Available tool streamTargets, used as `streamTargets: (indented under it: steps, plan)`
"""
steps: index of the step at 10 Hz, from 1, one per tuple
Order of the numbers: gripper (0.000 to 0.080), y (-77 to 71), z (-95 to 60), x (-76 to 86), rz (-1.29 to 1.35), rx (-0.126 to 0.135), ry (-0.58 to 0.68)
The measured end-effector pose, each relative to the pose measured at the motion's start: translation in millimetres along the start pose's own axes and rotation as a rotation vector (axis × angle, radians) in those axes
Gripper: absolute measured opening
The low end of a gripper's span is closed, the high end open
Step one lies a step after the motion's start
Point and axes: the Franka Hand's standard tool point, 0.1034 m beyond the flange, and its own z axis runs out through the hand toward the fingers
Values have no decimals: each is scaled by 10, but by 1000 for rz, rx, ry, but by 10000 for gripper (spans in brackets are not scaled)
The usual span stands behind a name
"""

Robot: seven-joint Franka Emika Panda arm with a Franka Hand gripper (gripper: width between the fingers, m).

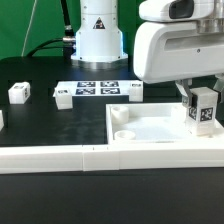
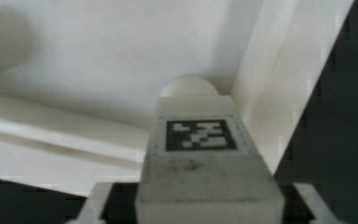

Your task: Assemble one leg

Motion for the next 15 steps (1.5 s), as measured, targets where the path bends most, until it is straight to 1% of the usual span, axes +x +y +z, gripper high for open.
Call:
streamTargets:
  steps: [1, 3, 5, 6, 7, 9, 11, 12, 13, 14, 15]
  plan:
    - [289, 14, 5, 0, 149, 8, 8]
    - [289, 28, 8, -2, 430, 8, 9]
    - [291, 57, 8, -3, 745, 29, 2]
    - [291, 53, 8, -10, 902, 27, -4]
    - [291, 41, 4, -19, 1033, 17, -15]
    - [291, 53, 11, -22, 1179, 26, -22]
    - [291, 54, 12, -24, 1280, 28, -26]
    - [382, 48, 13, -24, 1249, 29, -25]
    - [382, 48, 13, -23, 1201, 29, -24]
    - [570, 56, 14, -21, 1115, 30, -22]
    - [625, 62, 25, -25, 990, 30, -22]
